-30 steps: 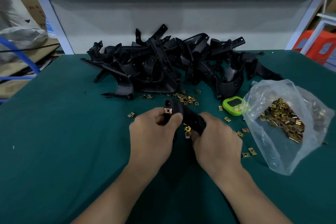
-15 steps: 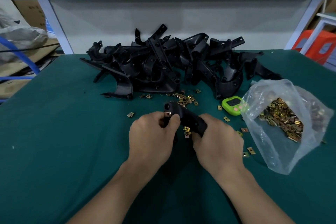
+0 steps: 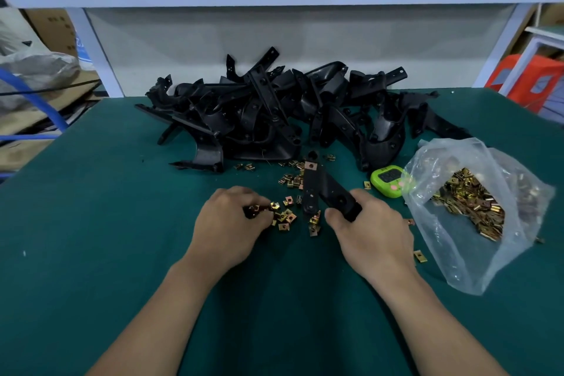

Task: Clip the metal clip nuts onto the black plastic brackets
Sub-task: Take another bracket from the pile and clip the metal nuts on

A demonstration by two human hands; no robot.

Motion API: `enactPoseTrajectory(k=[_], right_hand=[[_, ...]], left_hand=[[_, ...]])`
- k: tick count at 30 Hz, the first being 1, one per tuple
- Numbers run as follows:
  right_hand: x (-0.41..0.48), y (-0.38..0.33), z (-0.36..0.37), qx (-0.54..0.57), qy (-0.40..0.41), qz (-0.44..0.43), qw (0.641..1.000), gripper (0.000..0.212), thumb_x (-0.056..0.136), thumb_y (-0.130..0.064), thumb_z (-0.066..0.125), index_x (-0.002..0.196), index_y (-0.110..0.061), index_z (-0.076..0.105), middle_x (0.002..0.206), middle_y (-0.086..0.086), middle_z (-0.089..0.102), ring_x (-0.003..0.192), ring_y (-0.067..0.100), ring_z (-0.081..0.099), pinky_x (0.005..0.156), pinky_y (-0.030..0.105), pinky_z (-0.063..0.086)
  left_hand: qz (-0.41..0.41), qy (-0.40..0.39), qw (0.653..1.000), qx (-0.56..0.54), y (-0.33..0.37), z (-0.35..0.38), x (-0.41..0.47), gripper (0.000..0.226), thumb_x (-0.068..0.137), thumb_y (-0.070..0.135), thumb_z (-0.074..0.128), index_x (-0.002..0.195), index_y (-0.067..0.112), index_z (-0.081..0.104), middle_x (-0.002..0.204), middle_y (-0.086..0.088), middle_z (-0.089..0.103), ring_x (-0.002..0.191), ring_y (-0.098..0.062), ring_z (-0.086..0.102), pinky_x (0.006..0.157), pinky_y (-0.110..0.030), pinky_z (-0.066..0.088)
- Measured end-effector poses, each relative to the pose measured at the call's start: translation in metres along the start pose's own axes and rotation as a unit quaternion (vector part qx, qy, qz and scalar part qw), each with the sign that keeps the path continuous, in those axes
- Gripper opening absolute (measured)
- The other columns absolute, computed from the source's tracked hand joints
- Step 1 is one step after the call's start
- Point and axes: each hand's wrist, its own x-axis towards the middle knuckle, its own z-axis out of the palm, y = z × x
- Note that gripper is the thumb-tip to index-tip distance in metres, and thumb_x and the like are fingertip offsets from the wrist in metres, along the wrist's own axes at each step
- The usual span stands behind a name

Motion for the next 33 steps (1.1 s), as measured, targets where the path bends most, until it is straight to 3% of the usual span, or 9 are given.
enactPoseTrajectory(k=[2, 5, 9, 15, 19, 23, 26, 30, 33], right_hand=[[0.0, -0.001, 0.0, -0.006, -0.004, -0.003, 1.0, 0.019, 0.089, -0.056, 0.062, 0.089, -0.037, 0.057, 0.071, -0.013, 0.06, 0.072, 0.016, 0.058, 0.059, 0.033, 0.038], [-0.001, -0.001, -0.001, -0.011, -0.004, -0.008, 1.0, 0.021, 0.088, -0.056, 0.062, 0.086, -0.036, 0.056, 0.07, -0.013, 0.06, 0.07, 0.012, 0.056, 0.057, 0.032, 0.036], [0.0, -0.002, -0.001, -0.009, -0.006, -0.011, 1.0, 0.022, 0.088, -0.056, 0.063, 0.085, -0.035, 0.056, 0.07, -0.013, 0.06, 0.07, 0.012, 0.056, 0.057, 0.032, 0.035], [0.0, -0.001, -0.001, -0.006, -0.013, -0.014, 1.0, 0.019, 0.087, -0.056, 0.064, 0.089, -0.037, 0.06, 0.072, -0.016, 0.061, 0.072, 0.011, 0.057, 0.059, 0.032, 0.038], [0.001, 0.0, 0.0, -0.009, -0.014, -0.016, 1.0, 0.019, 0.086, -0.056, 0.064, 0.092, -0.038, 0.061, 0.074, -0.016, 0.062, 0.076, 0.017, 0.06, 0.063, 0.034, 0.043], [0.001, -0.001, 0.0, -0.006, -0.014, -0.015, 1.0, 0.018, 0.086, -0.054, 0.065, 0.09, -0.037, 0.061, 0.074, -0.016, 0.063, 0.075, 0.017, 0.06, 0.063, 0.034, 0.044], [0.0, -0.001, -0.001, -0.005, -0.014, -0.016, 1.0, 0.019, 0.086, -0.054, 0.065, 0.087, -0.035, 0.061, 0.072, -0.015, 0.063, 0.075, 0.017, 0.061, 0.063, 0.034, 0.044], [0.0, -0.001, -0.001, 0.002, -0.012, -0.018, 1.0, 0.021, 0.086, -0.052, 0.065, 0.084, -0.032, 0.06, 0.07, -0.014, 0.062, 0.071, 0.015, 0.059, 0.06, 0.034, 0.04], [0.0, -0.001, -0.001, 0.001, -0.017, -0.018, 1.0, 0.02, 0.086, -0.053, 0.065, 0.087, -0.033, 0.061, 0.072, -0.014, 0.063, 0.074, 0.017, 0.061, 0.066, 0.036, 0.049]], left_hand=[[-0.005, 0.008, 1.0, -0.014, 0.002, 0.003, 0.001, 0.011, 0.085, 0.028, 0.078, 0.094, 0.035, 0.08, 0.1, 0.02, 0.07, 0.099, -0.001, 0.059, 0.086, -0.02, 0.047], [-0.013, 0.028, 0.999, -0.023, 0.002, 0.004, 0.001, 0.015, 0.082, 0.024, 0.081, 0.089, 0.037, 0.079, 0.089, 0.019, 0.067, 0.085, 0.005, 0.06, 0.066, -0.006, 0.043], [-0.03, 0.034, 0.998, -0.043, 0.0, 0.007, 0.002, 0.022, 0.085, 0.018, 0.079, 0.08, 0.038, 0.07, 0.085, 0.016, 0.068, 0.079, 0.006, 0.06, 0.063, -0.005, 0.039], [0.033, 0.071, 0.997, -0.004, 0.002, 0.006, 0.0, 0.024, 0.091, 0.01, 0.069, 0.096, 0.031, 0.08, 0.105, 0.023, 0.067, 0.104, -0.003, 0.048, 0.084, -0.003, 0.033], [0.047, 0.048, 0.997, 0.034, 0.006, 0.011, -0.004, 0.009, 0.081, 0.032, 0.079, 0.088, 0.037, 0.08, 0.099, 0.027, 0.066, 0.102, 0.002, 0.044, 0.095, -0.028, 0.042], [0.034, 0.038, 0.998, 0.027, 0.004, 0.01, -0.003, 0.008, 0.082, 0.03, 0.083, 0.087, 0.035, 0.079, 0.087, 0.031, 0.061, 0.098, 0.002, 0.046, 0.095, -0.034, 0.044], [0.072, 0.055, 0.995, 0.036, 0.006, 0.011, -0.004, 0.004, 0.089, 0.025, 0.077, 0.09, 0.028, 0.079, 0.088, 0.027, 0.064, 0.1, -0.003, 0.051, 0.093, -0.032, 0.042], [0.092, 0.108, 0.99, 0.004, 0.01, 0.017, -0.005, 0.008, 0.092, 0.019, 0.074, 0.088, 0.024, 0.078, 0.08, 0.031, 0.057, 0.09, 0.005, 0.043, 0.087, -0.033, 0.039], [0.098, 0.08, 0.991, 0.031, 0.012, 0.019, -0.008, 0.008, 0.087, 0.022, 0.077, 0.089, 0.029, 0.079, 0.088, 0.023, 0.067, 0.097, -0.003, 0.051, 0.092, -0.032, 0.04]])
